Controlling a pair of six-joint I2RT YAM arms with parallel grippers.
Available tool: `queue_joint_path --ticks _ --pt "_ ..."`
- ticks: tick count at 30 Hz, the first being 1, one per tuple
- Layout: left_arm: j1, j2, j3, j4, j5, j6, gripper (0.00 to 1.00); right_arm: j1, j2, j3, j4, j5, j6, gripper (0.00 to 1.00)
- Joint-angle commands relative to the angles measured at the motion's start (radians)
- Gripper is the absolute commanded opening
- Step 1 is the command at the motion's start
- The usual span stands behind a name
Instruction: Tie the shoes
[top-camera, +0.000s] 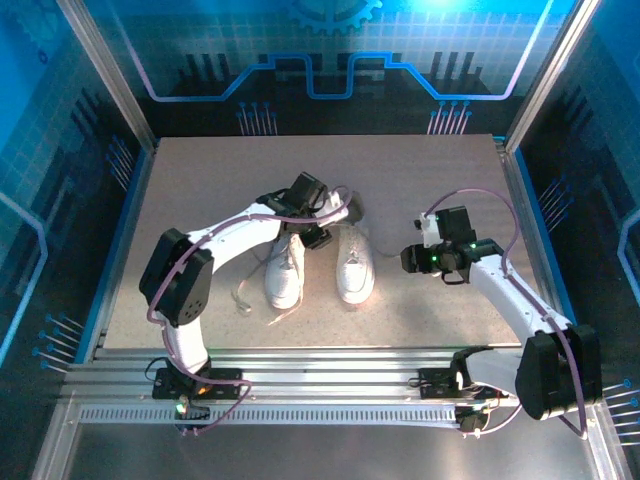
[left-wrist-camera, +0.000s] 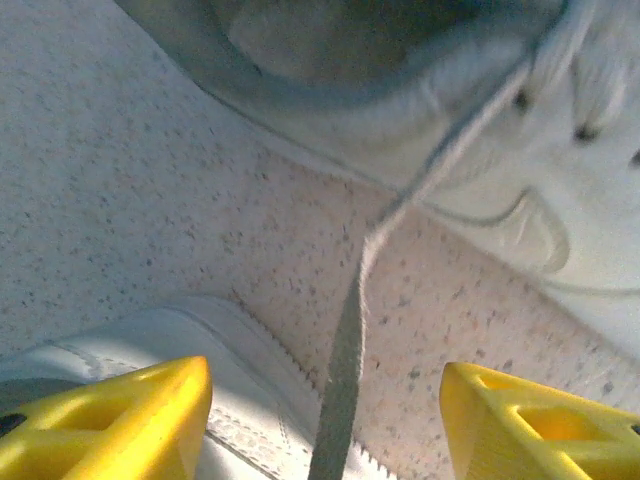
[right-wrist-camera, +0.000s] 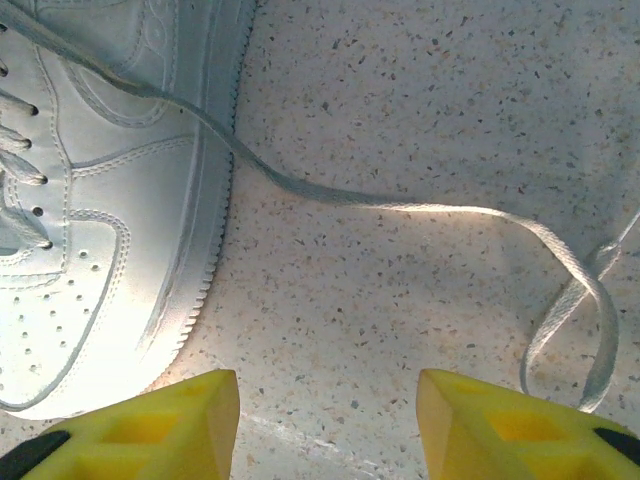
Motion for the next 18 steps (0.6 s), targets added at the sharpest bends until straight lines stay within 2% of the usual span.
queue_joint_path --ticks 1,3,4,5,6,7,9,13,18 --pt "0.018 0.014 0.019 -0.042 -0.032 0.107 0.63 0.010 -0.010 0.003 0.017 -0.014 0.016 0.50" --pt "0.032 0.033 0.020 -0.039 -0.031 0.120 0.60 0.010 0.003 0.012 0.016 -0.014 0.011 0.50" --pt "0.038 0.041 0.021 -0.037 -0.032 0.125 0.55 0.009 0.009 0.016 0.016 -0.016 0.009 0.50" --pt "0.039 0.051 0.028 -0.038 -0.032 0.129 0.40 0.010 0.017 0.023 0.012 -0.016 0.006 0.50" --pt "0.040 0.055 0.040 -0.047 -0.025 0.126 0.21 0.010 0.023 0.030 0.007 -0.019 0.007 0.50" --pt "0.039 0.051 0.054 -0.059 -0.009 0.112 0.12 0.010 0.023 0.034 0.005 -0.023 0.009 0.50" --pt "0.039 0.010 0.053 -0.060 0.064 0.096 0.00 0.010 0.009 0.029 0.020 -0.044 0.013 0.49" --pt "0.037 -0.087 0.019 -0.022 0.181 0.072 0.00 0.010 -0.030 -0.016 0.120 -0.105 0.007 0.49" --pt "0.030 -0.137 0.055 -0.025 0.319 0.004 0.00 0.041 -0.042 -0.078 0.350 -0.204 -0.007 0.49"
